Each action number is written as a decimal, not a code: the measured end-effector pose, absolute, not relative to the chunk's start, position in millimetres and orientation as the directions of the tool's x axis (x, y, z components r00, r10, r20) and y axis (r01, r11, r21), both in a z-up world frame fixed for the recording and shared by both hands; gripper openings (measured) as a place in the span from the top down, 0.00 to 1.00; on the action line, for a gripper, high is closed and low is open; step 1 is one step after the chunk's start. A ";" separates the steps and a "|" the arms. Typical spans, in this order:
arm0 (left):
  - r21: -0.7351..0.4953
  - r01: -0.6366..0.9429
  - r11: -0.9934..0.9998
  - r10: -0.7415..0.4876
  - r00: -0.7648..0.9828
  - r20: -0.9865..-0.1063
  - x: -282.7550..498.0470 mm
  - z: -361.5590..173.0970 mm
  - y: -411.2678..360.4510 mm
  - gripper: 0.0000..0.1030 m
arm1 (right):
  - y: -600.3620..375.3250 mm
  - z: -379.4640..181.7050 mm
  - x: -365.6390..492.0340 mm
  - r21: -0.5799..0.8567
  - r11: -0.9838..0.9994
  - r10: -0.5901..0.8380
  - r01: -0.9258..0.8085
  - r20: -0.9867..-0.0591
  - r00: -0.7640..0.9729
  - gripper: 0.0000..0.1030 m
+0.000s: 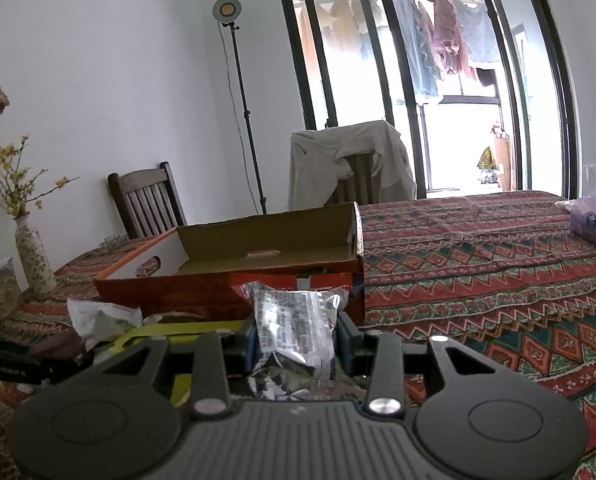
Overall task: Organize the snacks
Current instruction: 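Grasp the pink foil packet with the left tool while the right tool holds the silver packet, then carry both packets over the cardboard box and open both tools, then return the right tool to the pile and grasp the pink pouch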
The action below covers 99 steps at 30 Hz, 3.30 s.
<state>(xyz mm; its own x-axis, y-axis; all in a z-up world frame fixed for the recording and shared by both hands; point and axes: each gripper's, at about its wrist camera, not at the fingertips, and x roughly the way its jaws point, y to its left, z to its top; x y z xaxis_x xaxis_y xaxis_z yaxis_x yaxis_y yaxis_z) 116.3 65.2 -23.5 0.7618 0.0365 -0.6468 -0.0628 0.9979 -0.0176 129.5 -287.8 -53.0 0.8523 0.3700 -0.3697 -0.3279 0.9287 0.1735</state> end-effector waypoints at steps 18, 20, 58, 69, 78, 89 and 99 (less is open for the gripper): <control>-0.050 -0.105 0.993 0.068 0.873 -0.483 73.2 11.4 68.9 0.80 | -286.9 -41.6 112.9 0.147 0.931 0.365 -0.334 -0.347 0.864 0.63; -0.055 -0.103 0.993 0.066 0.885 -0.460 71.8 17.0 68.3 0.80 | -284.3 -38.0 112.1 0.135 0.932 0.364 -0.338 -0.336 0.869 0.63; -0.167 -0.077 0.983 -0.007 0.892 -0.451 259.0 17.2 38.6 0.80 | -219.3 -28.3 290.5 0.111 0.946 0.322 -0.305 -0.438 0.839 0.62; -0.180 -0.133 0.975 0.063 0.934 -0.351 236.5 22.9 40.2 0.00 | -226.3 -23.9 276.4 0.127 0.943 0.331 -0.306 -0.377 0.865 0.00; -0.178 -0.126 0.976 0.056 0.933 -0.354 235.9 29.0 34.6 0.00 | -225.6 -17.7 276.1 0.111 0.943 0.333 -0.314 -0.370 0.867 0.00; -0.180 -0.120 0.976 0.055 0.943 -0.328 214.1 54.6 26.5 0.00 | -227.2 12.4 253.4 0.061 0.948 0.316 -0.313 -0.325 0.891 0.00; -0.174 -0.126 0.977 0.065 0.945 -0.320 172.4 64.3 26.5 0.00 | -226.9 22.9 213.8 0.043 0.947 0.315 -0.319 -0.328 0.891 0.00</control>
